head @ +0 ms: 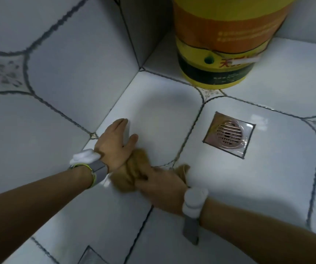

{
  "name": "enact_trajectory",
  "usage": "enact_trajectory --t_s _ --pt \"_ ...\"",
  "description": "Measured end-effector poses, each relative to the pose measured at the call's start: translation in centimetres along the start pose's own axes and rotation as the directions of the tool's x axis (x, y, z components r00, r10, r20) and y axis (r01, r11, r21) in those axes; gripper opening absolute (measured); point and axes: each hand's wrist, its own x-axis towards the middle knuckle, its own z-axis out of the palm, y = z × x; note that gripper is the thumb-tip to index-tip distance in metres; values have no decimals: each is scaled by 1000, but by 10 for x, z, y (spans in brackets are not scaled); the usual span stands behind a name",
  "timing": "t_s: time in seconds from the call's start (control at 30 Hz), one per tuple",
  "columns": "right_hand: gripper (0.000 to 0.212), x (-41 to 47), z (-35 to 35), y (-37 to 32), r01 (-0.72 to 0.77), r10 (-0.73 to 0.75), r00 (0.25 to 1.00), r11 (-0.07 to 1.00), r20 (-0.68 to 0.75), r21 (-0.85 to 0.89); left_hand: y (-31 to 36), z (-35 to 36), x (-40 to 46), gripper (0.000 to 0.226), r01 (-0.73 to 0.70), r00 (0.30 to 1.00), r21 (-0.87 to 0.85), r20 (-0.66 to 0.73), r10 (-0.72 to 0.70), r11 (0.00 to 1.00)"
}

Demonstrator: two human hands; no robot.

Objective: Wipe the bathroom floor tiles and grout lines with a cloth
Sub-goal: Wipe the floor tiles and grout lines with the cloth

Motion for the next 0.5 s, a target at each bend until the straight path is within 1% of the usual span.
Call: enact_trajectory --t_s 0.07,0.1,0.13,0.2,0.23,0.27,0.3,0.33,0.37,0.4,0.43,0.5 --pt "6 -2 3 5 138 -136 985 990 110 -10 -7 -1 0 65 13 1000 -49 -18 -13 999" --pt "10 8 -4 17 132 -128 982 991 140 -19 -12 -1 -2 65 16 1000 -59 -22 -17 998" --pt "14 23 -13 33 95 -91 991 995 95 -38 -19 -1 -3 65 20 1000 -56 -21 -21 998" --pt "23 66 -33 79 -40 25 994 990 -107 -135 -31 1 -9 66 38 999 -35 -3 -38 999" --pt "26 89 -46 103 -149 110 975 968 -193 -202 -37 1 -12 67 50 999 -31 12 -50 998" --pt "28 110 -58 126 -292 228 939 923 -256 -250 -42 1 -14 68 58 998 -36 33 -57 998" --pt "29 127 -69 144 -423 335 885 869 -323 -257 -45 2 -15 70 54 998 -50 47 -52 997" --pt "30 139 -75 155 -506 397 837 824 -378 -255 -48 2 -16 70 46 998 -66 50 -42 997" --pt "29 148 -76 158 -559 441 801 793 -405 -243 -51 3 -16 70 40 999 -86 37 -37 996" --pt "29 155 -73 153 -571 459 793 788 -400 -230 -52 4 -17 70 41 999 -109 13 -40 993" --pt "29 159 -67 139 -539 437 813 814 -384 -216 -53 4 -17 69 44 999 -141 -16 -47 989" --pt "32 166 -45 102 -382 314 891 909 -328 -168 -52 2 -13 70 29 997 -197 -62 -42 980"
